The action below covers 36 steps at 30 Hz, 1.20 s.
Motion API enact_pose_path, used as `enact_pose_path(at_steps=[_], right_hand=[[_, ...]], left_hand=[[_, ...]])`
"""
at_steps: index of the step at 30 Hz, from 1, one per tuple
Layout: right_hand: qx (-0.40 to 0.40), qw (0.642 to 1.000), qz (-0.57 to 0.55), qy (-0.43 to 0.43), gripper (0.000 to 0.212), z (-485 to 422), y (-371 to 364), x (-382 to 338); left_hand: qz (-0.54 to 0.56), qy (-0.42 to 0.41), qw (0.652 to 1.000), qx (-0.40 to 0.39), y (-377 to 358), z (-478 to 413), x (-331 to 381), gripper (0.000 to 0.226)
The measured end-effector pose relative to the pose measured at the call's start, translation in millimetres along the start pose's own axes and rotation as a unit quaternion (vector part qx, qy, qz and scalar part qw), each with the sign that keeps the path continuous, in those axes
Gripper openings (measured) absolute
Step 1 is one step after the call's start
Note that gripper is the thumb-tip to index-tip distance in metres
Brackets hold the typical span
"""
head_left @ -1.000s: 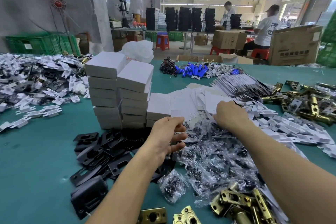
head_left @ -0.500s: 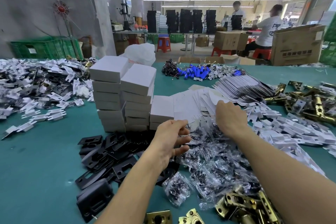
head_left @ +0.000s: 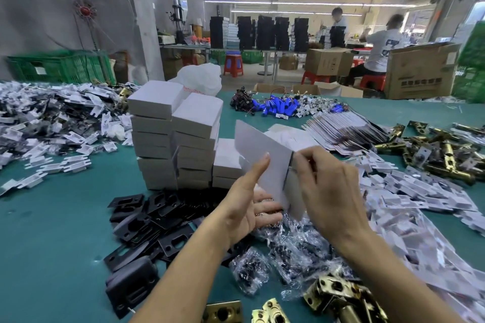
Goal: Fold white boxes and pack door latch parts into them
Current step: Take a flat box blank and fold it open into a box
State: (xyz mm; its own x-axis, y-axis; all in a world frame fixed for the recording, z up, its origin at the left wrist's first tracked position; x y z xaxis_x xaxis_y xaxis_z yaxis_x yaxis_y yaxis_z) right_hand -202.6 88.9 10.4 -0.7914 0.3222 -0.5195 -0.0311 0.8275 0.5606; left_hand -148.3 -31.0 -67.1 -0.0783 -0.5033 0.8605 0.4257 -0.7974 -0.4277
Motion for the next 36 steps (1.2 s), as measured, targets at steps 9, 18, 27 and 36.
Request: enact_pose_path(at_steps=[9, 18, 27, 36], right_hand=[[-0.395, 0.917, 0.046, 0.034, 0.004, 25, -14, -1], [-0.172, 0.974, -0.148, -0.001, 0.074, 10, 25, 16], [-0.003, 0.996, -0.077, 0.043, 0.049, 12, 26, 15], [-0.077, 0.988, -0.136, -0.006, 0.034, 5, 31, 22]], left_hand=[[-0.080, -0.141, 0.987, -0.008, -1, -2, 6, 0.099], [-0.333, -0.334, 0.874, 0.118, 1, 7, 16, 0.115], [-0.480, -0.362, 0.790, 0.118, -4, 11, 12, 0.115], [-0.547, -0.371, 0.740, 0.123, -6, 9, 9, 0.126]])
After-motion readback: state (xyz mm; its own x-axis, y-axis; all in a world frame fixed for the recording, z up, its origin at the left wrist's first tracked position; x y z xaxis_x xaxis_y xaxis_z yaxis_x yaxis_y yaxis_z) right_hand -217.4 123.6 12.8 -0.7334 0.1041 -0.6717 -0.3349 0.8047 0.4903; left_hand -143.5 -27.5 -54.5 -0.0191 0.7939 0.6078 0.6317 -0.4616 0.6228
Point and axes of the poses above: each hand's wrist, its own z-axis away from the middle knuckle, its own y-axis out of the back of the hand, x = y × z, the point moved 5 cm from there along -z, towards the middle knuckle, and after that the axes turned 3 degrees about z, right-handed, at the moved point
